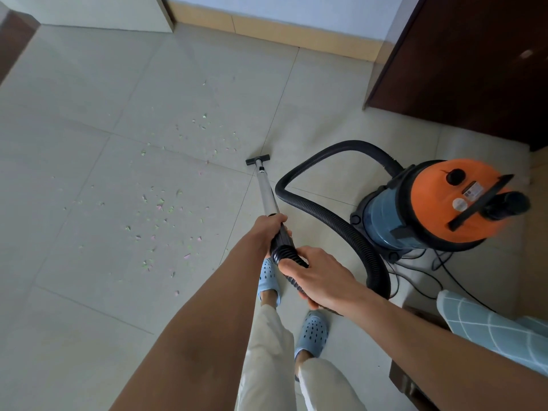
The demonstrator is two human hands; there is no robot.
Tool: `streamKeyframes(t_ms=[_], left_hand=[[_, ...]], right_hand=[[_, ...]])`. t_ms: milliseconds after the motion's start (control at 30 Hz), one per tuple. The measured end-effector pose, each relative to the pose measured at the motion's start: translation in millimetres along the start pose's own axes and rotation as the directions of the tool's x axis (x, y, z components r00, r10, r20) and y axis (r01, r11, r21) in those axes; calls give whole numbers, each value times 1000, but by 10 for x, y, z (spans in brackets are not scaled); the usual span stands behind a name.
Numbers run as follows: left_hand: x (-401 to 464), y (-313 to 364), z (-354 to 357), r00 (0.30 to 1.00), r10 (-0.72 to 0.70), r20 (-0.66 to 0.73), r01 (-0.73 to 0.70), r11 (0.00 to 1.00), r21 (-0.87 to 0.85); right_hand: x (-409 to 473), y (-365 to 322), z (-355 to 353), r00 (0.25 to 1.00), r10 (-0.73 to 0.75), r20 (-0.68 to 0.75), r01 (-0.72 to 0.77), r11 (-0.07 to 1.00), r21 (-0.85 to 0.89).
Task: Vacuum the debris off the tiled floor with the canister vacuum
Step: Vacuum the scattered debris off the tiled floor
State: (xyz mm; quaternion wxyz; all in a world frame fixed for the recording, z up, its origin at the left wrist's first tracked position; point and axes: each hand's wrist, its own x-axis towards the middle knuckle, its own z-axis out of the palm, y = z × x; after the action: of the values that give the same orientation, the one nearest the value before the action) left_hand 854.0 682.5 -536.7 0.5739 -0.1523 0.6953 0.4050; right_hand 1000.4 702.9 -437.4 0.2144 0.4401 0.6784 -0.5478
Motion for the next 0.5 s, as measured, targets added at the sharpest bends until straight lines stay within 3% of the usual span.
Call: streamKeyframes(t_ms=[200,500], left_hand=[[-96,-328,21,1000,4,-17,-4,999,41],[-82,-369,-115,998,41,-55,-33,989,141]], right_hand=[[-168,270,179,1000,-15,3,15,1000,23],[-140,348,412,997,-38,68,17,958,287]])
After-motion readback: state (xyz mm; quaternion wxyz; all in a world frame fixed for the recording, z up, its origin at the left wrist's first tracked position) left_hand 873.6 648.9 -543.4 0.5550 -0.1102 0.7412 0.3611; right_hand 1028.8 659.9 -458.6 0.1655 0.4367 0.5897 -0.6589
